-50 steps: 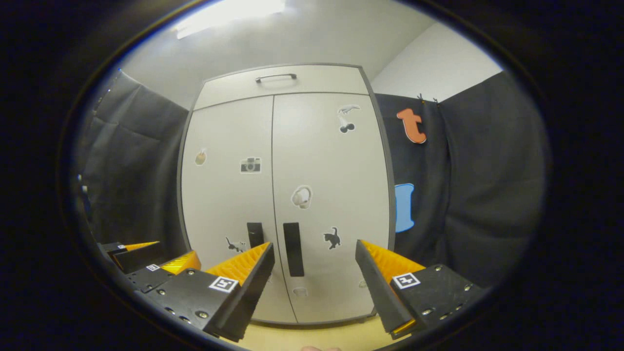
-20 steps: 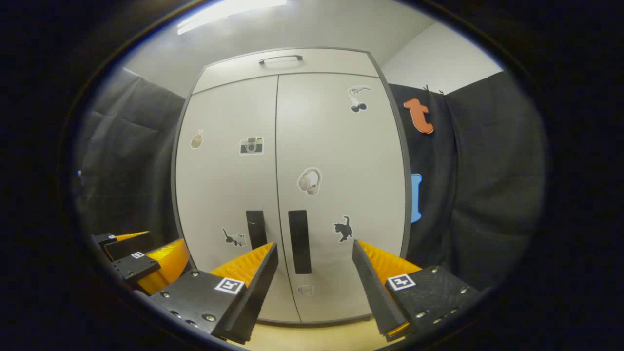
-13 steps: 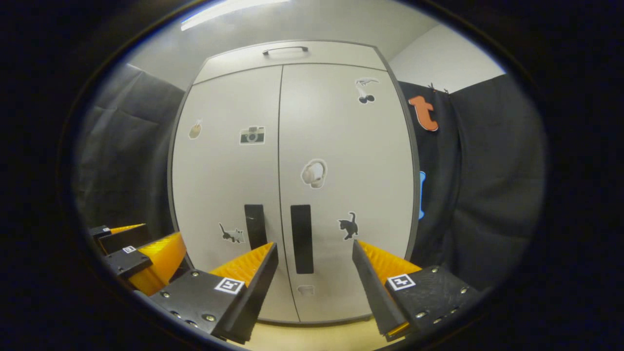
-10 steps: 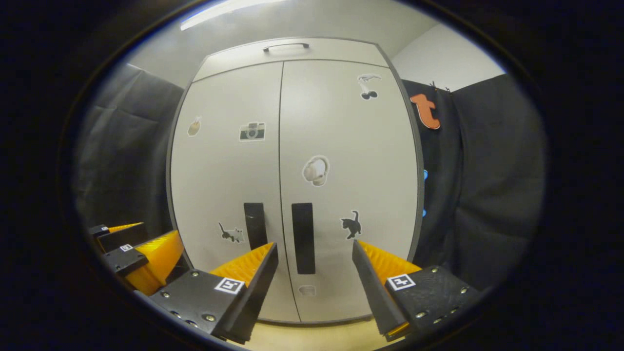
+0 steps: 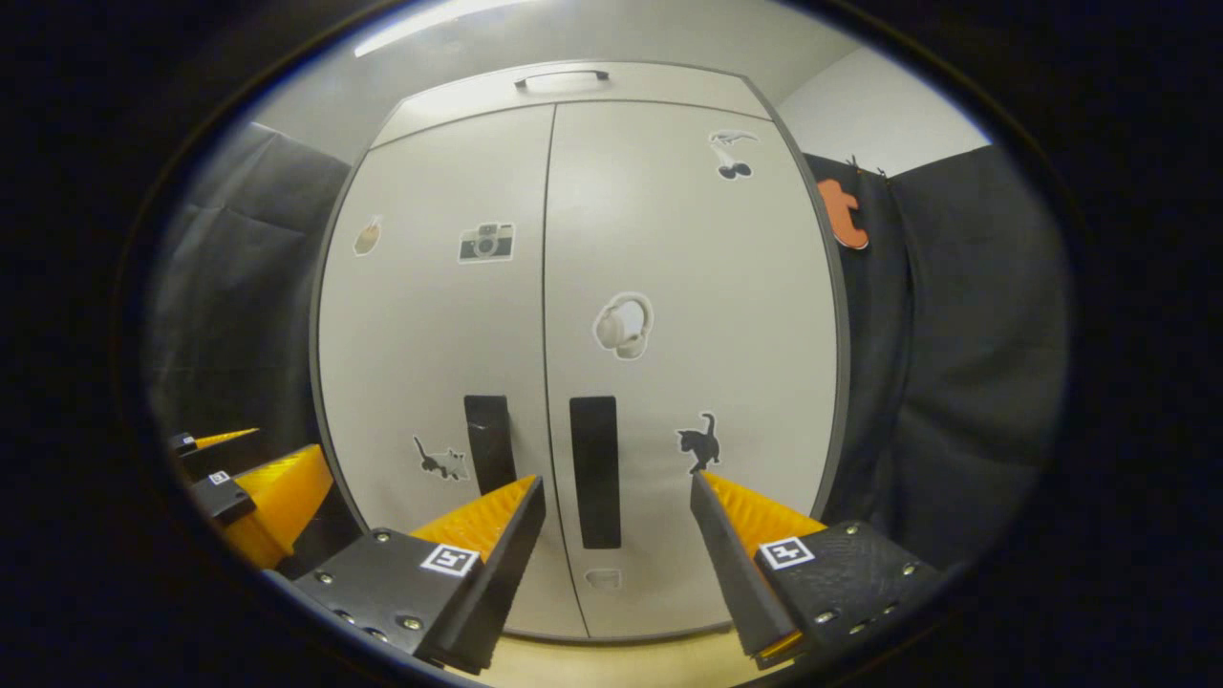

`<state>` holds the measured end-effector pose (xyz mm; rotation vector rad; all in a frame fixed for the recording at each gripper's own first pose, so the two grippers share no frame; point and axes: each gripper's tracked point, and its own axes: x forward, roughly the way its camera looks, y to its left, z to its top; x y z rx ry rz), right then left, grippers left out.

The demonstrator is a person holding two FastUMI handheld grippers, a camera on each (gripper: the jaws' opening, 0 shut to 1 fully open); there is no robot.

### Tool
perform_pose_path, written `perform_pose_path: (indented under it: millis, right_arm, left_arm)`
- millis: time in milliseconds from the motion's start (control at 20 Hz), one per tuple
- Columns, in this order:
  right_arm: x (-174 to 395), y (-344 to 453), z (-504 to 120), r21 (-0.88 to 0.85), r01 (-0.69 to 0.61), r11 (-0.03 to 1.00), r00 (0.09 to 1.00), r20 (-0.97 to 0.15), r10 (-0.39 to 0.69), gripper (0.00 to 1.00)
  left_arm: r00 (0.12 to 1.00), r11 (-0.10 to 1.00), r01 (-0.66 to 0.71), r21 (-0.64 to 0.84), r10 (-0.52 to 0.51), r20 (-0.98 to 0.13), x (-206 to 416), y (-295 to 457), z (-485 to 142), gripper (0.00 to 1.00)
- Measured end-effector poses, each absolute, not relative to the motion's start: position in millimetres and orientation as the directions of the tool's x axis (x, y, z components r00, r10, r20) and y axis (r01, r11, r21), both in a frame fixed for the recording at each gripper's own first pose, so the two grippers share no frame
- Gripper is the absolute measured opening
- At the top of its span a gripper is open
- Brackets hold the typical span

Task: Open the right door of the double-door shoe cabinet with the right hand, and open the left door with the left hand.

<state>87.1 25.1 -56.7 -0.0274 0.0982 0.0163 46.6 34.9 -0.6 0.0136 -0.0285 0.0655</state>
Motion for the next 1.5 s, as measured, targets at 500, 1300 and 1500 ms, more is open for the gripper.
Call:
perform_pose_path:
  millis: [500,1300,1500]
  right_arm:
    - [127.5,36.8,-73.1,-0.031,-0.032,0.999,0.991,-0.128,0.027,0.65]
    - [146.2,40.2,-85.4,-0.050,0.016,0.999,0.988,-0.151,-0.024,0.24]
    - [140.4,38.6,-83.6,-0.022,-0.019,1.000,0.988,-0.153,0.015,0.13]
  left_arm:
    - [0.996,0.996,-0.081,0.022,0.080,0.035,51.8,42.2,-1.3,0.96]
    - [1.000,1.000,-0.010,0.009,0.010,0.018,50.8,36.8,-11.4,0.96]
    - [1.000,1.000,0.024,-0.001,-0.024,0.001,47.2,27.9,-14.0,0.96]
